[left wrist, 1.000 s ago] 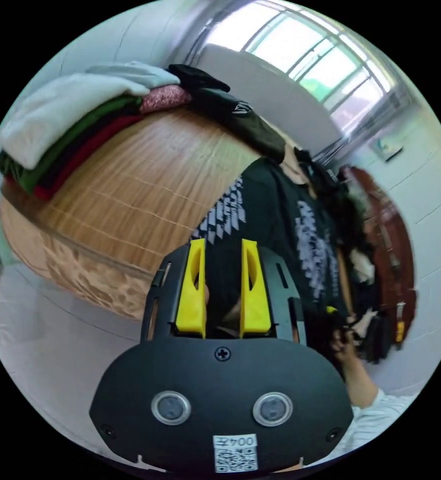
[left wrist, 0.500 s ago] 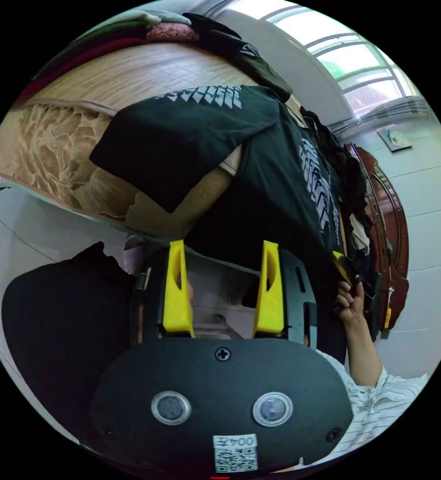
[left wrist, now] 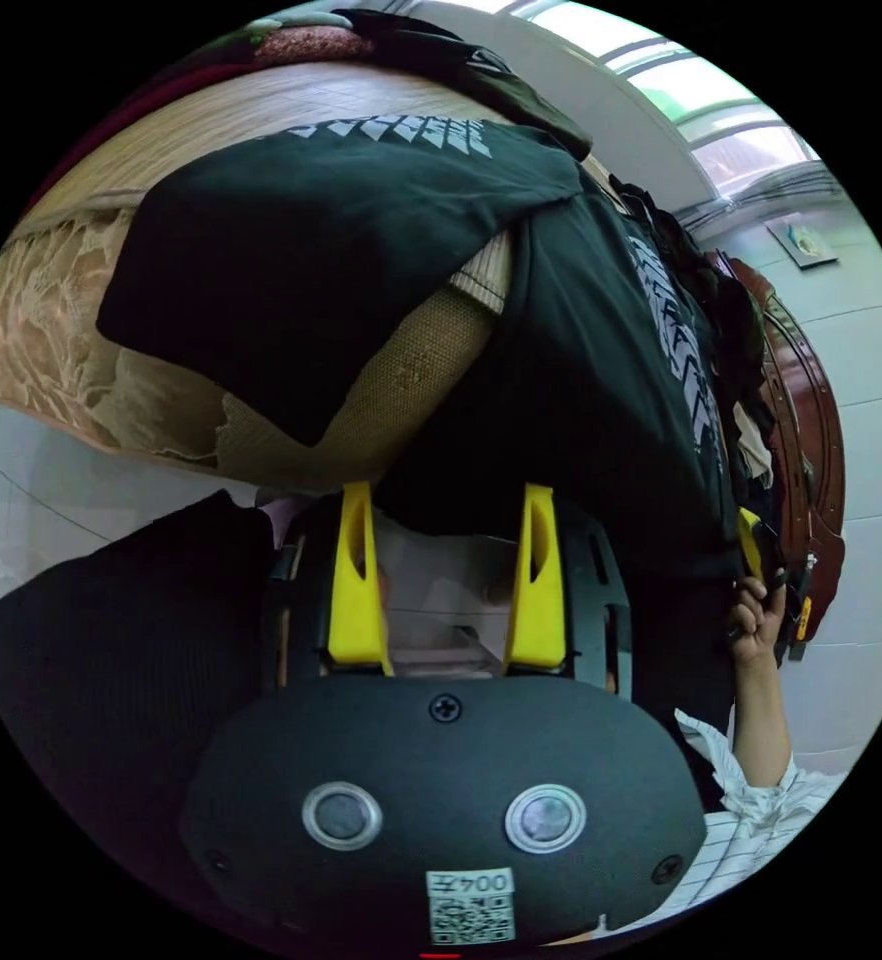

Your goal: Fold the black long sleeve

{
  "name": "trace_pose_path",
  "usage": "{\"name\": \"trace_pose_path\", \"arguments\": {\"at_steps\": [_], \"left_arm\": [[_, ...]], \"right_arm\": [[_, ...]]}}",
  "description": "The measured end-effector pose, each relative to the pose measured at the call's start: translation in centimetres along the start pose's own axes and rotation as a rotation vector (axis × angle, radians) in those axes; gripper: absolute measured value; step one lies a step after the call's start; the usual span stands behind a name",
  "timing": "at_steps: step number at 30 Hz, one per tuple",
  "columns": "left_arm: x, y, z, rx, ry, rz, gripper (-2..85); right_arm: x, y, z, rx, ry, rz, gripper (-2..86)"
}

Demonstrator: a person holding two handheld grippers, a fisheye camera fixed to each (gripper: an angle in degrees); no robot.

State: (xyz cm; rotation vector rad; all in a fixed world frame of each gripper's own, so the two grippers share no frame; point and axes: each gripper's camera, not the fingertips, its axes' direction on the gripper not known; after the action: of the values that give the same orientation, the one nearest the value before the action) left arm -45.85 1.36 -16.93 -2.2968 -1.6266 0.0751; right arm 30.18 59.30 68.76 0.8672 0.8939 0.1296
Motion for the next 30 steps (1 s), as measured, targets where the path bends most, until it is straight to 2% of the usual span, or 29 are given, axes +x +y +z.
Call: {"name": "trace_pose_path", "arguments": {"at_steps": [4,9,11,14,24,27,30], "left_arm": [[-3.4,0.2,-1.2,0.008,0.207,-0.047,8.7],[-4.7,0.7,-2.7,0.005,0.288,-0.030,5.1],[-5.1,1.0,-3.3,0.006,0.307,-0.017,4.5],[-5.4,1.5,-4.0,0.014,0.332,0.002,3.8],[-6.4,3.6,-4.2,0.017,0.323,0.011,3.2],[-6.2,4.5,-4.1,0.025,0.319,0.021,3.1],[-5.7,5.4,-4.2,0.025,0.295,0.039,3.1]], "right_arm": [[5.5,1.6,-5.7,0.107,-0.072,0.171,6.5],[9.7,2.5,-8.4,0.014,-0.060,0.274,8.8],[10.8,3.2,-8.8,-0.015,-0.037,0.329,9.6],[12.2,4.3,-10.7,0.046,0.025,0.371,10.1],[15.5,1.6,-11.0,0.025,0.284,0.328,11.9],[17.4,0.9,-11.0,-0.043,0.223,0.335,9.2],[20.6,1.1,-11.9,-0.125,-0.025,0.385,5.7]]}}
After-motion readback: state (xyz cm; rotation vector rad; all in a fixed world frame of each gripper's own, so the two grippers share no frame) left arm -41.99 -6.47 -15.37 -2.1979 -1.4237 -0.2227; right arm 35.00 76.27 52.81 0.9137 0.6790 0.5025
